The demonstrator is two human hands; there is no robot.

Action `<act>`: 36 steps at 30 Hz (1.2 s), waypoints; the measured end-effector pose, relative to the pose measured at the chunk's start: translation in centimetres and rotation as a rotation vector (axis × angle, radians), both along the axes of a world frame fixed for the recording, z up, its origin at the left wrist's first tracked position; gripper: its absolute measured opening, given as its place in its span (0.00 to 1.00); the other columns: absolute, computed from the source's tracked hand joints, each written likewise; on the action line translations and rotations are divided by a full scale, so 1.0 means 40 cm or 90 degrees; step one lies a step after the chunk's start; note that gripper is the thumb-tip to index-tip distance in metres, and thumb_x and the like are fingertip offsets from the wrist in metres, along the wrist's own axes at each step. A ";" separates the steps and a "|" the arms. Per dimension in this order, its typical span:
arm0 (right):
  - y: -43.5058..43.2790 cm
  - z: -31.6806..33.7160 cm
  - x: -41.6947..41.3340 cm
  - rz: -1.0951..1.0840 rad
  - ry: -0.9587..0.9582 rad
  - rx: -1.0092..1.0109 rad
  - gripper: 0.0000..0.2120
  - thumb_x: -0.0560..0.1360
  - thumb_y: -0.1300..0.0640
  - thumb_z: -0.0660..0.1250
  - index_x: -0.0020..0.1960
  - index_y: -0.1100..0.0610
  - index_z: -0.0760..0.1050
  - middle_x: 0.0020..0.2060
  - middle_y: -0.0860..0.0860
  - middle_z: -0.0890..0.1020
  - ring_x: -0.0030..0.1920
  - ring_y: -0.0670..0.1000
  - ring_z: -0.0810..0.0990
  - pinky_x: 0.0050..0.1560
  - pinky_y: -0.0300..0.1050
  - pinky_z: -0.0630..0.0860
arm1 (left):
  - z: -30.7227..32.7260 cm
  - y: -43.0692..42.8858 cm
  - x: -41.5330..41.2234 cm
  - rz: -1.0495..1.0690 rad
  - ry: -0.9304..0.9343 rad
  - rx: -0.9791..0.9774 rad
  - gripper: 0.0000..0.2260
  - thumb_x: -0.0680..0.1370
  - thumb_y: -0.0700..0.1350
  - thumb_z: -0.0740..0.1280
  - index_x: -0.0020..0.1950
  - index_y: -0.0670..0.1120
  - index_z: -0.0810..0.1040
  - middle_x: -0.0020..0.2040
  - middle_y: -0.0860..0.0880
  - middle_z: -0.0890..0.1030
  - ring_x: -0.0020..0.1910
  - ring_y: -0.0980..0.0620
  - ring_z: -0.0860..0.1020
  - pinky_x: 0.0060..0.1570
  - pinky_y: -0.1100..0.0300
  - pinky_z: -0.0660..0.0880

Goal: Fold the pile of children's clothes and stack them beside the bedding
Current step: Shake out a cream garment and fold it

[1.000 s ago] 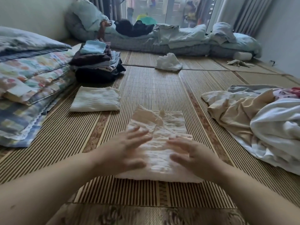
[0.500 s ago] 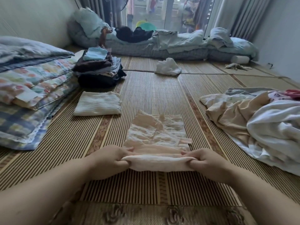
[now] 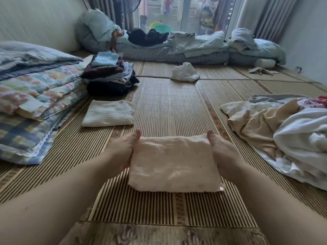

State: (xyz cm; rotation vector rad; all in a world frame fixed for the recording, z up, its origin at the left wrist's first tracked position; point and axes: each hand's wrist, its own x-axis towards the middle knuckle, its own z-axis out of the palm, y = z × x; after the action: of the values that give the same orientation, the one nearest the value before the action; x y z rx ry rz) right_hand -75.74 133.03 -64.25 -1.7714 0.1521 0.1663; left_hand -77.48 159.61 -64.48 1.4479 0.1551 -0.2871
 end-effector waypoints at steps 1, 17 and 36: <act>0.008 -0.009 0.007 -0.006 0.011 -0.006 0.30 0.75 0.37 0.56 0.63 0.61 0.71 0.58 0.60 0.77 0.57 0.59 0.78 0.53 0.56 0.78 | -0.002 -0.005 0.010 0.012 0.006 0.012 0.27 0.71 0.62 0.63 0.63 0.45 0.74 0.60 0.39 0.77 0.56 0.40 0.79 0.59 0.37 0.74; 0.016 -0.063 -0.014 0.090 -0.052 -0.459 0.29 0.75 0.53 0.68 0.71 0.49 0.60 0.47 0.51 0.80 0.37 0.47 0.78 0.33 0.36 0.71 | -0.038 -0.043 -0.002 -0.127 -0.038 0.240 0.48 0.74 0.37 0.71 0.75 0.65 0.39 0.76 0.46 0.58 0.61 0.51 0.73 0.57 0.61 0.72; 0.301 0.120 0.226 0.230 -0.220 -0.195 0.40 0.71 0.67 0.69 0.74 0.41 0.57 0.63 0.41 0.68 0.49 0.50 0.80 0.45 0.45 0.82 | 0.138 0.265 0.183 0.030 -0.236 0.288 0.39 0.67 0.30 0.64 0.76 0.48 0.61 0.55 0.43 0.78 0.32 0.48 0.76 0.35 0.52 0.77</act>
State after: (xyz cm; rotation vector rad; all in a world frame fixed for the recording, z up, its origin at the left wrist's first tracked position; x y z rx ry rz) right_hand -66.70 145.07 -59.46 -2.0933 -0.4146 0.0972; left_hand -70.17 170.22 -58.98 1.9153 -0.0523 0.0661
